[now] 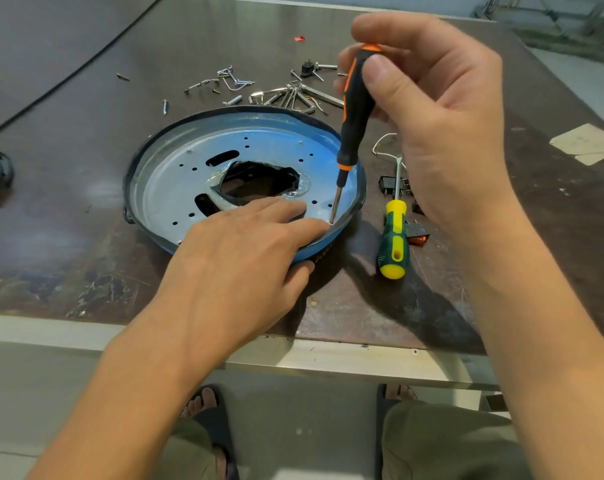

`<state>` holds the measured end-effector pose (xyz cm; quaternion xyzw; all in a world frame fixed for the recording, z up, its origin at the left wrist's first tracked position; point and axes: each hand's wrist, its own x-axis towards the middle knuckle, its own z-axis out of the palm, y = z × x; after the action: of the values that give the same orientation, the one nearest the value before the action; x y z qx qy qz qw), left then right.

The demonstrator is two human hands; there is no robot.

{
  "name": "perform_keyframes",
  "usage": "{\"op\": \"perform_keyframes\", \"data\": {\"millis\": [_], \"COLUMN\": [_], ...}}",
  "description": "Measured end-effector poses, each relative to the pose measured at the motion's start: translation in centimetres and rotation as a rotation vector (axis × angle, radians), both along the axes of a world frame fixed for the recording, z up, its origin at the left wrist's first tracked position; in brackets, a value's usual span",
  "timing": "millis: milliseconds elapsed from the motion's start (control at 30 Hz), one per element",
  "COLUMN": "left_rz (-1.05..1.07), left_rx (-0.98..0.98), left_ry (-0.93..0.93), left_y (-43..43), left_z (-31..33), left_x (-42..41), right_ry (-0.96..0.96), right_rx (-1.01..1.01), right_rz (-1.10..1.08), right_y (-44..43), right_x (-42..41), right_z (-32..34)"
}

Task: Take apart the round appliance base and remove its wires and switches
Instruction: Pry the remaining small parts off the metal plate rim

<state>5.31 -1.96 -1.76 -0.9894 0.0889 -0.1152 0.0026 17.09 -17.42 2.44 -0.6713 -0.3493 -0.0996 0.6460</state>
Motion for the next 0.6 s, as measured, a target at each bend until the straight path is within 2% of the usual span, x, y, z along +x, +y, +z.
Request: {"op": "perform_keyframes", "data": {"millis": [100,300,433,600], "left_rz": [0.003,0.012,0.008,0.005], "left_rx": [0.002,0.006,0.004,0.005], "left_ry": [0.005,0.007,0.015,0.012], "left_y": [0.02,0.01,0.01,0.00], "left_z": [-0.01,0.01,0.00,-0.04], "left_x": [-0.01,0.03,0.03,0.02], "right_ry": [0.048,-0.057,0.013,-0.077], "right_rx": [0.025,-0.017,0.052,-0.001], "right_rz": [0.015,-0.034,0.002,-0.026], "right_y": [0.11,0.08,0.15,0.40], "right_x": [-0.21,0.00,-0.17,-0.36], "right_z": [0.02,0.13,-0.11,0.15]}}
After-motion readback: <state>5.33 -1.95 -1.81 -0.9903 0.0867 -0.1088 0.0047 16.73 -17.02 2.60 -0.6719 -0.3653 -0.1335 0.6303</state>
